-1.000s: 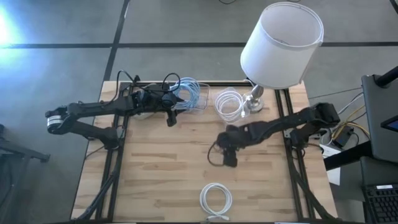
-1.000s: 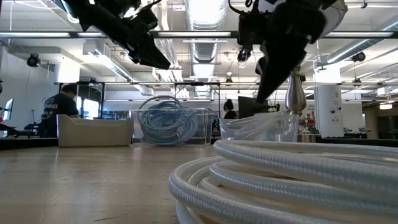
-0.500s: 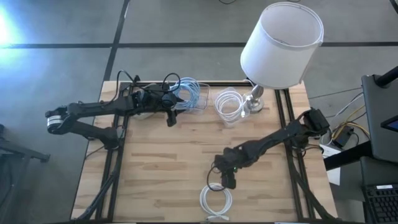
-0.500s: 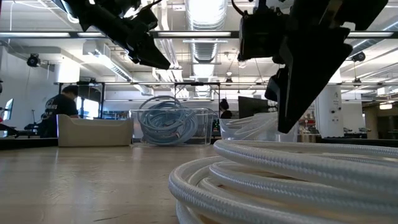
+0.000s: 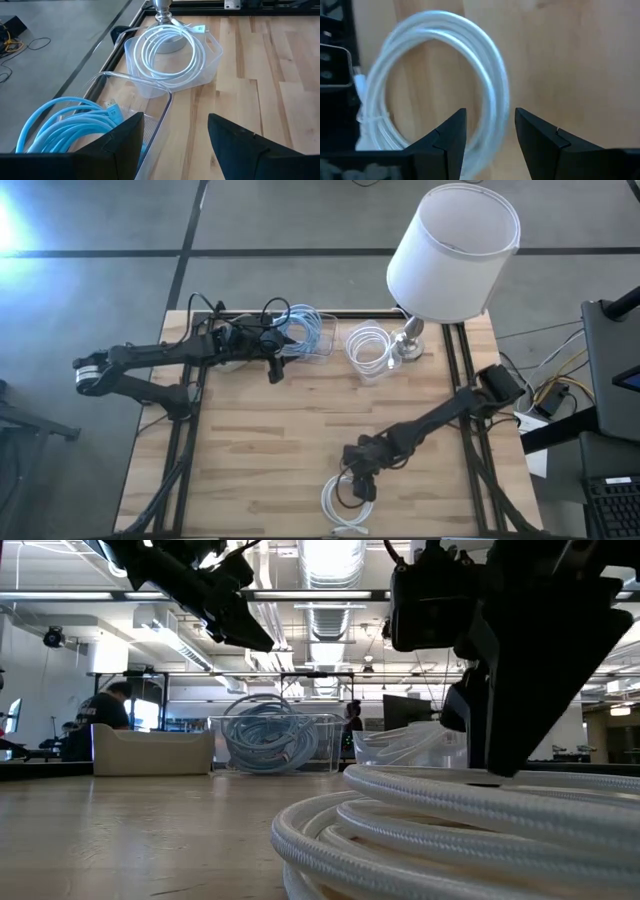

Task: Pick & Place USB Port
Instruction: Put the white HDMI cable into the white bin

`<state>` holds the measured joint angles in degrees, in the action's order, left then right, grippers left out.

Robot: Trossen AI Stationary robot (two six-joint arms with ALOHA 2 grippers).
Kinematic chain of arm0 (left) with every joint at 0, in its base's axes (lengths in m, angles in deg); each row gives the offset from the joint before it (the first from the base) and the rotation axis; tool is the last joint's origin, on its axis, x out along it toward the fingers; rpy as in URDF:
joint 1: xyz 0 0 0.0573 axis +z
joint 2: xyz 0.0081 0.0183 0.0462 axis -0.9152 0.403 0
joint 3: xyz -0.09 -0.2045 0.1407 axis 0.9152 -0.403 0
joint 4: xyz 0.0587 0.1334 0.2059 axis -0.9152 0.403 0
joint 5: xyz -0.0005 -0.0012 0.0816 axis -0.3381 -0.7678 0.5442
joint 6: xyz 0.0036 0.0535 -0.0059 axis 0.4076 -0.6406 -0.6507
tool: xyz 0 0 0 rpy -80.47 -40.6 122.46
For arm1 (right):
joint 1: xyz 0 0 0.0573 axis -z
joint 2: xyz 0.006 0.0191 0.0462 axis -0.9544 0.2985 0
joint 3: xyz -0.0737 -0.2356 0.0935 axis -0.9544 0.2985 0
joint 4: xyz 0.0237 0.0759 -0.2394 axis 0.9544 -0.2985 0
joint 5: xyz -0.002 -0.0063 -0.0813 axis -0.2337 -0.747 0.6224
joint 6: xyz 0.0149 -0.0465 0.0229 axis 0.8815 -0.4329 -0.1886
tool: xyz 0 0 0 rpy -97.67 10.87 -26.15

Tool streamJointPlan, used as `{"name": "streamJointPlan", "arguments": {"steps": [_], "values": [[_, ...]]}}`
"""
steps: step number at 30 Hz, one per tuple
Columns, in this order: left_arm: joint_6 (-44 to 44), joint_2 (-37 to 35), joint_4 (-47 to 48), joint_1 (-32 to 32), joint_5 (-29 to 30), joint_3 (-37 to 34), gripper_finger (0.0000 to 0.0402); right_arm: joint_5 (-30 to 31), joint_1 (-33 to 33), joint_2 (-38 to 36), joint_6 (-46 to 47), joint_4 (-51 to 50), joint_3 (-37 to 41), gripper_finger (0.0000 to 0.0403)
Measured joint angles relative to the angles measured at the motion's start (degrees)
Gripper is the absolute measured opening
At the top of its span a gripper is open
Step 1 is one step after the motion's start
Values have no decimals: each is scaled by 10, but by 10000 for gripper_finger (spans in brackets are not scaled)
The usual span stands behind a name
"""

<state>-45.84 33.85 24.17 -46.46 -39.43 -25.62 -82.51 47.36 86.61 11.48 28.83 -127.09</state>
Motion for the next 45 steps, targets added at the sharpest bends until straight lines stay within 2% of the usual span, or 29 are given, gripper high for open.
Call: {"name": "streamJointPlan", "arguments": {"steps": [17,22,30,32,36,45], "values": [[0,0,-5,0,2,0,224,45,-8,55,-39,12,-3,156],[0,0,-5,0,2,0,224,49,-7,52,-59,11,-1,121],[0,0,-5,0,2,0,224,51,-6,36,-132,16,0,29],[0,0,-5,0,2,0,224,57,-5,25,-142,14,1,17],[4,0,-5,0,2,0,224,108,-1,-10,-157,-7,2,16],[5,0,-5,0,1,0,224,352,35,-124,-170,-181,2,15]]}}
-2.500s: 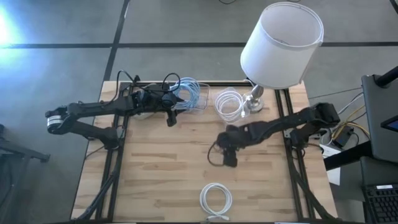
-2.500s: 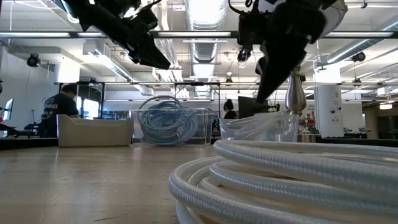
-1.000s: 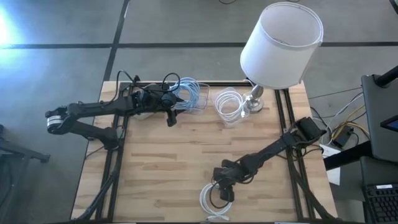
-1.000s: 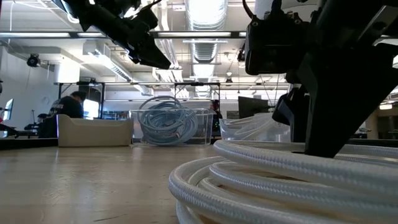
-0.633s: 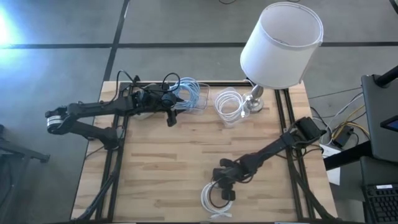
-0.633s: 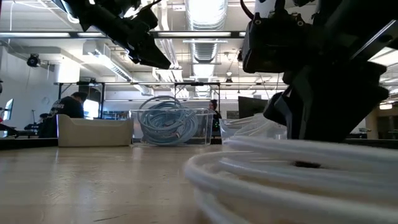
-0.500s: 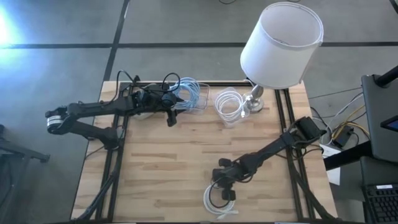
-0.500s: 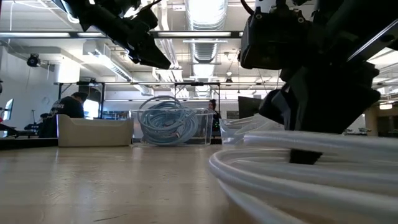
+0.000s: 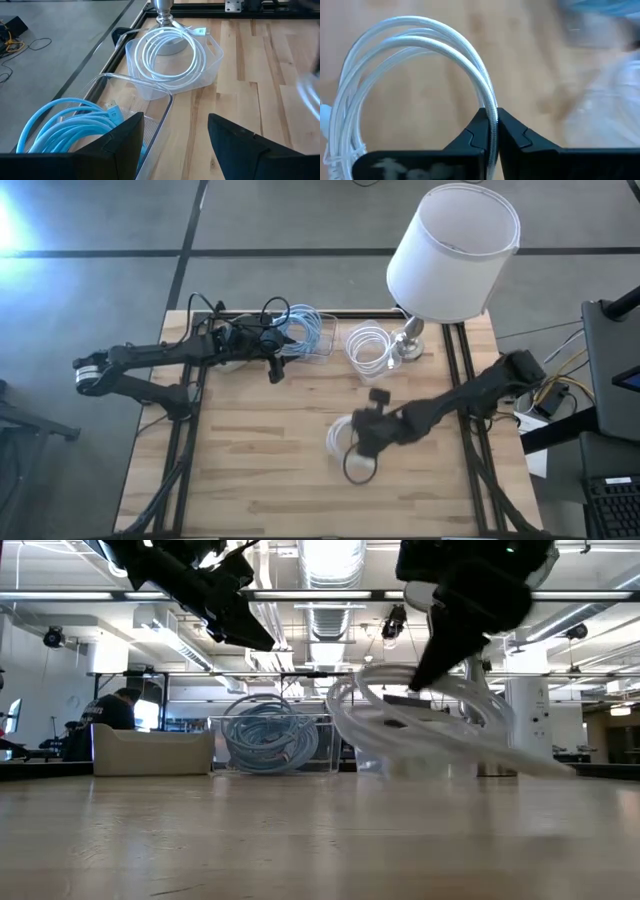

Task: Pick & Place USB Port
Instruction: Put the white HDMI cable into the white bin

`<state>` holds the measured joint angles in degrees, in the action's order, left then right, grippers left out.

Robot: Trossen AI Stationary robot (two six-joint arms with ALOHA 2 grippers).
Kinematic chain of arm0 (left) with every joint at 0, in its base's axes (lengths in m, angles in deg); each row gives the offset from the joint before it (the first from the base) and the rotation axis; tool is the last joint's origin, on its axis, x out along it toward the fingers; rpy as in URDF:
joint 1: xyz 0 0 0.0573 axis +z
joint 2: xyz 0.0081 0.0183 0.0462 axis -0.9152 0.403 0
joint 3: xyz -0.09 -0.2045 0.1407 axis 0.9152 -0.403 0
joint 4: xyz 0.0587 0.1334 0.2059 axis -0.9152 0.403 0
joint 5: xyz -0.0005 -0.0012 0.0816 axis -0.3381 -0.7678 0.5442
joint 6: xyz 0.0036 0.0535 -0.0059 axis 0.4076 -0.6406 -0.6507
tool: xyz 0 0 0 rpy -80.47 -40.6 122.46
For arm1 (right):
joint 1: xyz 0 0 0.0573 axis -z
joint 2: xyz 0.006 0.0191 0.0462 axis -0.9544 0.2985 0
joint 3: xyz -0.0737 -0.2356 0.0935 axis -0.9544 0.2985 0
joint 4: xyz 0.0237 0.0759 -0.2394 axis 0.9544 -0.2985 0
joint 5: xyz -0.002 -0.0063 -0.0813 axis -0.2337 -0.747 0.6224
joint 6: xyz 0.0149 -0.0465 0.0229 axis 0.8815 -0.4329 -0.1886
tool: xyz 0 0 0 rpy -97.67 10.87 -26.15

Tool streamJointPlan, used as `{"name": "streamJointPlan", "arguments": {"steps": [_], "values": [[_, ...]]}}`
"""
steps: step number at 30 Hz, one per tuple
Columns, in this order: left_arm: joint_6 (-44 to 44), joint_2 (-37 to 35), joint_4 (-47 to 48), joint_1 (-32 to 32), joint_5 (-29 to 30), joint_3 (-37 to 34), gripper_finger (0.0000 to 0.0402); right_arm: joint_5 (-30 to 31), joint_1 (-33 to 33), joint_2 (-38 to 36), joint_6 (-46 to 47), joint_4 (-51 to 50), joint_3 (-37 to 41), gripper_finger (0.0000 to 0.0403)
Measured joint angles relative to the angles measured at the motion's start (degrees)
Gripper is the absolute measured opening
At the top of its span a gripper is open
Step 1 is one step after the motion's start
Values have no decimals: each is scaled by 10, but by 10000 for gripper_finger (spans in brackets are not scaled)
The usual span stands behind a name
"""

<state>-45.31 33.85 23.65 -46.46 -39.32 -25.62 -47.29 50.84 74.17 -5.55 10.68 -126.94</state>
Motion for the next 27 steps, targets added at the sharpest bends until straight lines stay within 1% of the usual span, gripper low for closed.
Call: {"name": "streamJointPlan", "arguments": {"steps": [3,6,14,16,18,21,24,25,27], "values": [[0,0,0,0,-1,0,224,40,24,-41,-9,-26,0,14],[1,0,0,0,-1,0,224,83,51,-84,-37,-28,0,14],[2,0,0,0,-1,0,224,266,140,-173,-158,-23,-1,14],[5,0,0,0,-1,0,224,294,170,-187,-171,-22,-1,14],[6,0,0,0,0,0,224,302,203,-197,-173,-22,-1,14],[10,0,0,0,1,0,224,298,253,-203,-163,-14,1,13],[16,0,0,0,1,0,224,294,303,-188,-142,-14,4,13],[17,0,0,0,1,0,224,285,316,-179,-138,-15,5,13],[20,0,0,0,1,0,224,246,339,-159,-130,-16,6,13]]}}
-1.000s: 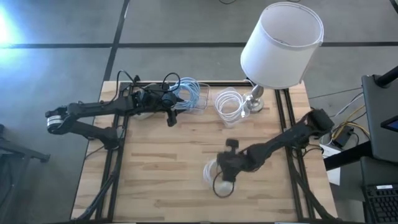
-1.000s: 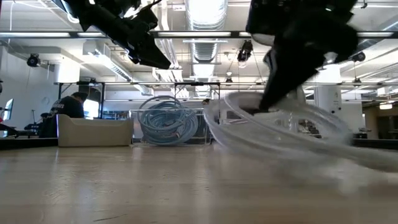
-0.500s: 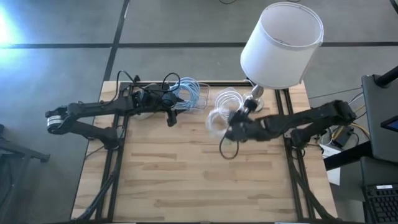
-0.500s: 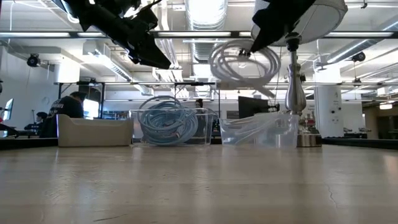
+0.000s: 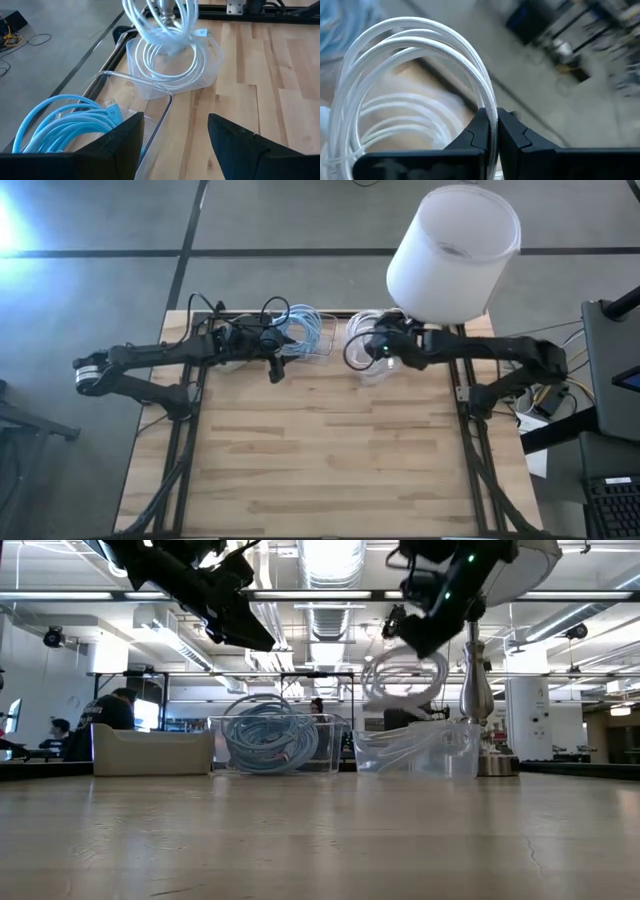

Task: Pick & Place USB Port
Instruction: Put the white HDMI cable into the white bin

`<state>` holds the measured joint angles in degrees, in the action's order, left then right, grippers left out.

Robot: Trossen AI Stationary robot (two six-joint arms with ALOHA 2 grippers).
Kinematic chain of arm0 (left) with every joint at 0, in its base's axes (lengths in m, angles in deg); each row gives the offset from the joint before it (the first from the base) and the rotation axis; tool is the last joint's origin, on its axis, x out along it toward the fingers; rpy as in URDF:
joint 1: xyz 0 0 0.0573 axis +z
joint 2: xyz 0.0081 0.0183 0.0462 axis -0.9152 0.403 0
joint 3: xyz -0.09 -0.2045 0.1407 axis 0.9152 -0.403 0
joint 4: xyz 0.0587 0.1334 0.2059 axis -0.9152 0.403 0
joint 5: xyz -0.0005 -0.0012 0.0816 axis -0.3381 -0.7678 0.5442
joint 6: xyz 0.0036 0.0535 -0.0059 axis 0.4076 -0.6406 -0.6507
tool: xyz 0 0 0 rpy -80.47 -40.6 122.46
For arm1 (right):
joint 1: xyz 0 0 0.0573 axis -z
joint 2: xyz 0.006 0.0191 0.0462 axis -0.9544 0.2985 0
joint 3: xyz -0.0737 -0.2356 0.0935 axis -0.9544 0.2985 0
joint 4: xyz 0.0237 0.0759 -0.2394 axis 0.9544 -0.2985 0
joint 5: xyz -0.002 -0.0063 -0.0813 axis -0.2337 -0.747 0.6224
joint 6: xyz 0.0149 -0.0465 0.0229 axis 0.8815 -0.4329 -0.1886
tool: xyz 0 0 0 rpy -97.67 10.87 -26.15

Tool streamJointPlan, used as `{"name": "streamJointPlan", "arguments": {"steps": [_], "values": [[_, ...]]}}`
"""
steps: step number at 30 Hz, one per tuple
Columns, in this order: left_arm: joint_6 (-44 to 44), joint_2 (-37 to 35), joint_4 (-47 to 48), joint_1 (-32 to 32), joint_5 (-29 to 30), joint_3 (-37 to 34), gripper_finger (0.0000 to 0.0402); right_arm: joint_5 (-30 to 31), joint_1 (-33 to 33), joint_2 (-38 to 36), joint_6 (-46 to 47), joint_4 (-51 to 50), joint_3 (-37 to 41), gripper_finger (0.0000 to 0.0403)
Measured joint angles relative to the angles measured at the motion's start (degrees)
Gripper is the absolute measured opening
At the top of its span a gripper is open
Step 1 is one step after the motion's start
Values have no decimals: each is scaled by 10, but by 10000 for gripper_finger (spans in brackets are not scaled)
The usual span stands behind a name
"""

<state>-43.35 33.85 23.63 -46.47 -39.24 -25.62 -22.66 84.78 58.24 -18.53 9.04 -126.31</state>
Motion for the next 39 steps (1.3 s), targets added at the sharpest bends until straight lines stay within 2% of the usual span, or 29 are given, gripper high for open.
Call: {"name": "streamJointPlan", "arguments": {"steps": [3,5,12,19,23,36,39], "values": [[1,0,0,0,0,0,224,-56,20,35,14,2,0,13],[1,0,0,0,0,0,224,-56,24,61,25,0,1,13],[1,0,1,0,0,0,224,22,25,138,32,2,1,13],[1,0,3,0,0,0,224,59,29,187,30,-3,0,13],[1,0,3,0,0,0,224,82,29,194,28,-27,0,13],[0,0,3,0,-1,0,224,79,29,178,34,-33,0,13],[0,0,6,0,-1,0,224,94,29,178,56,-32,0,13]]}}
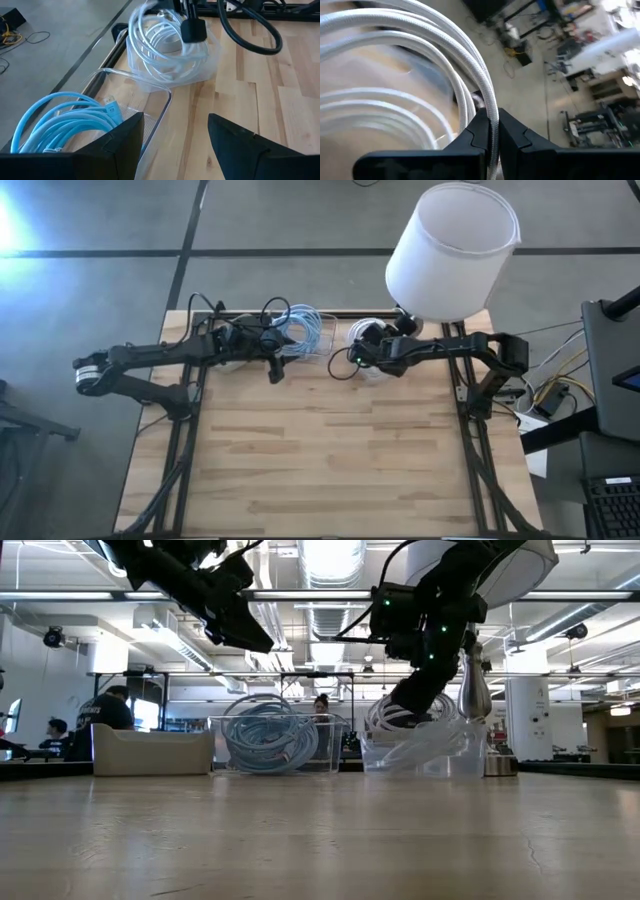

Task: Pick & Place USB Port
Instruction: Put the white HDMI cable into the white bin

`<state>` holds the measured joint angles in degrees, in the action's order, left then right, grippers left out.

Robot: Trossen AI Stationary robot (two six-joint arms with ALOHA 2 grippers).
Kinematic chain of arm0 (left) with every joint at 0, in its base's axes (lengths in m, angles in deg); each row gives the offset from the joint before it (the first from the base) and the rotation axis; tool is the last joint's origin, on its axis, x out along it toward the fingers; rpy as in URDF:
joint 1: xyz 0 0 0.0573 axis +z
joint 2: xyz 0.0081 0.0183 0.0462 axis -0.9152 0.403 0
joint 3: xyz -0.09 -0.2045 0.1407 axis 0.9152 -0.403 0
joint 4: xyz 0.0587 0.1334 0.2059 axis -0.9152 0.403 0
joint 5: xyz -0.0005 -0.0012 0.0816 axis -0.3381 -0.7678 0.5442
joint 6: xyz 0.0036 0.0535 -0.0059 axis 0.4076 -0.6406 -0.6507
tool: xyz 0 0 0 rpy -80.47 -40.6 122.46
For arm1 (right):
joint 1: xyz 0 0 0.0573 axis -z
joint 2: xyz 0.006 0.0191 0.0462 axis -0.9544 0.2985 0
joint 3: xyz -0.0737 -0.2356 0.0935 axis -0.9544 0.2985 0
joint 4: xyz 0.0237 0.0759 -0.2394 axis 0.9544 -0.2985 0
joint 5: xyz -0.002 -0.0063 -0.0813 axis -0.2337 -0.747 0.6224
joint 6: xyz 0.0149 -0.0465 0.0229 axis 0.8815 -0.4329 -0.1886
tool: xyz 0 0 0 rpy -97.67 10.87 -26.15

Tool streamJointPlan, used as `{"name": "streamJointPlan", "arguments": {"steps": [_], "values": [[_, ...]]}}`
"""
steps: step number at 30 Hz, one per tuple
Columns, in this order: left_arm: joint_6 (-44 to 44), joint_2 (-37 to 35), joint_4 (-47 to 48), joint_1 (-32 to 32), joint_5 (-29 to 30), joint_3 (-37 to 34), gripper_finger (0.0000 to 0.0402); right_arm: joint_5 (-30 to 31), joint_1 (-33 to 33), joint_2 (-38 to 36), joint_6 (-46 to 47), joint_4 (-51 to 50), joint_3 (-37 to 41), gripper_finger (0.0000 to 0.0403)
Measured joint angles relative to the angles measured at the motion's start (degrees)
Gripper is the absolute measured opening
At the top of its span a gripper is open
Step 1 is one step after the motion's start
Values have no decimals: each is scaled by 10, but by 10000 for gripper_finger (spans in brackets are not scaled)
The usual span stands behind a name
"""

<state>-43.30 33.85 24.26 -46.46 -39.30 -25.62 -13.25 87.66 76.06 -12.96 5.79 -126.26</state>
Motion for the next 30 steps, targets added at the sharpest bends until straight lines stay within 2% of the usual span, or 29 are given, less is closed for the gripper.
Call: {"name": "streamJointPlan", "arguments": {"steps": [3,16,27,30], "values": [[0,0,8,0,0,0,224,34,0,-1,35,2,0,13],[0,0,13,0,0,-21,224,33,0,-2,140,2,0,13],[7,0,2,0,0,-13,224,32,0,-2,182,-5,0,13],[8,0,4,0,0,-12,224,32,-3,-3,185,-38,0,13]]}}
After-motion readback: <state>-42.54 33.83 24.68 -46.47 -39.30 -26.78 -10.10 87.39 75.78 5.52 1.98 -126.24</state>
